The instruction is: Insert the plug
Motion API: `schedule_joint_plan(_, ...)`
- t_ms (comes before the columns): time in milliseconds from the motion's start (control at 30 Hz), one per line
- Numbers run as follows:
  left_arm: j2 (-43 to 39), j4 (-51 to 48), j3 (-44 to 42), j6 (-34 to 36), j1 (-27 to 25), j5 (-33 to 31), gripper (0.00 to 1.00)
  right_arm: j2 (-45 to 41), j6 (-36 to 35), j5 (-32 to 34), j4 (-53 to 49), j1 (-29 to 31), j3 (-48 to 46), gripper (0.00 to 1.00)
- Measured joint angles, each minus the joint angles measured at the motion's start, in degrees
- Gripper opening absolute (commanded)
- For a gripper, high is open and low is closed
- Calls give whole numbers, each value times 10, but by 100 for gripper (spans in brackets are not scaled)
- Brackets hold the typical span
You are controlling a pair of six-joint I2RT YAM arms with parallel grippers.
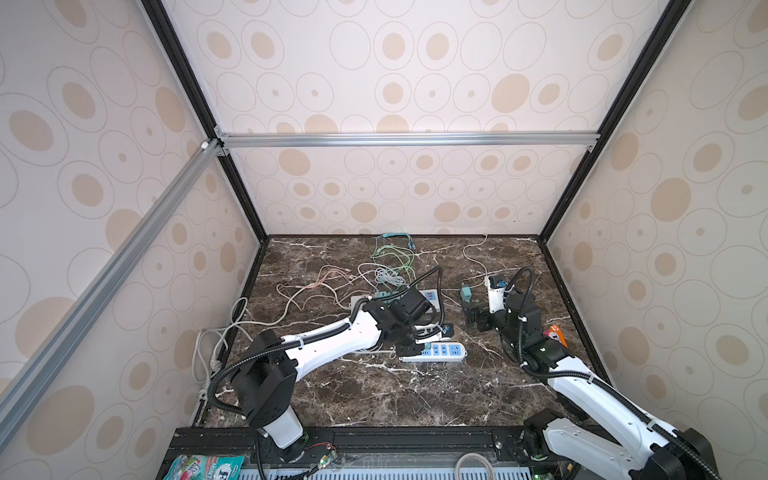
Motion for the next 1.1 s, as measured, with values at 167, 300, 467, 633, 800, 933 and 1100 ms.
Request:
schedule_joint_plan(167,50,-44,49,3,-24,-23,0,-17,9,7,-25,-1,-8,100)
schedule_joint_plan(300,88,-70,89,3,-43,-39,0,-19,17,17,-34,-4,-10,100)
schedule_joint_plan(467,118,-98,124,5,-50,-54,0,-19,19,20,-35,-7,-10,99)
schedule_joint_plan(633,134,-124,151,10,-50,-65,0,-19,19,21,-40,-7,-10,99)
schedule_joint_plan(800,135,-154,162,14,-50,-78,0,-19,21,23,-40,-7,-11,99)
schedule_joint_plan(933,135,-168,170,15,-50,-82,0,-19,23,23,-40,-7,-12,99)
schedule_joint_plan(1100,138,-169,170,18,-49,-89,0,-18,24,23,-40,-7,-12,99)
